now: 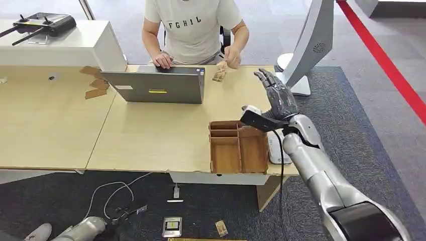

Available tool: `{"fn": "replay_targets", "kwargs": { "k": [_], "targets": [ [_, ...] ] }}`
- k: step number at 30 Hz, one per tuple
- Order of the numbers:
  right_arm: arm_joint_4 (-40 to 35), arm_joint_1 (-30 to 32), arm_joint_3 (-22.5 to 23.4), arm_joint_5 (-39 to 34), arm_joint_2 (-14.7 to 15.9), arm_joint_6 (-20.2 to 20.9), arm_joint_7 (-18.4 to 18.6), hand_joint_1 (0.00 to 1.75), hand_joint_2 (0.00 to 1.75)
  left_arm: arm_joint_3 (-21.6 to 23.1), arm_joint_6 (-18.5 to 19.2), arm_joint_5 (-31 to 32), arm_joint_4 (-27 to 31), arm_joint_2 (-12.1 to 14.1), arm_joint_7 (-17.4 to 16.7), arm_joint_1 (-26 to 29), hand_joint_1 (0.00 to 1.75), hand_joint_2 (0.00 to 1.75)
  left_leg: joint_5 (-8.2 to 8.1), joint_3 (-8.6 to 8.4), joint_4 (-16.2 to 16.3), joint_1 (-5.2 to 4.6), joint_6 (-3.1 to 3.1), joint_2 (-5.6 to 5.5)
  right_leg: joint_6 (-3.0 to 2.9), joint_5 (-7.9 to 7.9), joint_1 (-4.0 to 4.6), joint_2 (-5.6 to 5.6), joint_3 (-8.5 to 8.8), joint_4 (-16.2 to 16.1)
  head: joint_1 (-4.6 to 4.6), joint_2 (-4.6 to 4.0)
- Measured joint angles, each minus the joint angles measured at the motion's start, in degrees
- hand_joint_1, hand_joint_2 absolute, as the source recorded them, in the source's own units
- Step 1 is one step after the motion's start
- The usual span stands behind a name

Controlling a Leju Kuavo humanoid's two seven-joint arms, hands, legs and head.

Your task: Pass the card to the sensor for recognition and then transmit it.

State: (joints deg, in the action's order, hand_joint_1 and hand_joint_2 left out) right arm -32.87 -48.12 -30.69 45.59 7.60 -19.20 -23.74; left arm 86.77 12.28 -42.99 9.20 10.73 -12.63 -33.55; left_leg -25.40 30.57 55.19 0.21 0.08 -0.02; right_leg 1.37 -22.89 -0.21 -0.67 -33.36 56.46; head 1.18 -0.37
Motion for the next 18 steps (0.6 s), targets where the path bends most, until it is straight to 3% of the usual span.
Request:
{"fn": "replay_targets", "kwargs": {
  "k": [4,10,13,16,18],
  "targets": [
    [-2.62,-1.5,-0.46,-0.44,1.53,4.56,-0.79,0.0,0.0,0.0,0.59,0.63,-0.02,0.35,0.22,0.03,0.0,1.75,0.0,0.01,0.0,0.0,0.0,-0.01,0.0,0.0,-0.01,-0.01,0.0,0.0,0.0,0.0],
    [-7.72,-7.93,-2.54,1.64,5.56,15.62,-0.61,0.0,0.0,0.0,1.75,0.9,-0.02,1.47,0.5,0.06,0.0,1.75,0.01,0.02,0.03,-0.04,0.01,0.01,0.03,0.04,-0.03,0.0,-0.03,0.0,0.02,0.0],
    [-8.2,-13.71,-3.74,3.96,7.04,20.89,-1.55,0.0,0.0,0.02,2.6,1.66,-0.02,2.01,0.79,0.06,0.0,1.75,0.01,0.07,0.02,-0.04,0.0,0.0,0.03,0.05,-0.04,0.0,-0.08,0.02,0.0,0.0],
    [-6.21,-21.21,-6.17,7.26,7.83,22.72,-5.08,0.0,0.0,0.11,3.43,3.11,-0.02,2.4,1.23,-0.08,0.0,1.75,0.04,0.17,0.03,-0.05,-0.01,0.0,0.02,0.06,-0.05,0.0,-0.22,0.04,-0.02,0.0],
    [-4.28,-26.54,-7.54,8.81,8.33,25.21,-5.42,0.0,0.0,0.2,3.69,4.86,-0.02,2.56,1.95,-0.54,0.0,1.75,0.04,0.16,0.07,-0.03,-0.02,0.0,0.02,0.05,-0.02,-0.01,-0.22,0.03,0.04,0.0]
  ]
}}
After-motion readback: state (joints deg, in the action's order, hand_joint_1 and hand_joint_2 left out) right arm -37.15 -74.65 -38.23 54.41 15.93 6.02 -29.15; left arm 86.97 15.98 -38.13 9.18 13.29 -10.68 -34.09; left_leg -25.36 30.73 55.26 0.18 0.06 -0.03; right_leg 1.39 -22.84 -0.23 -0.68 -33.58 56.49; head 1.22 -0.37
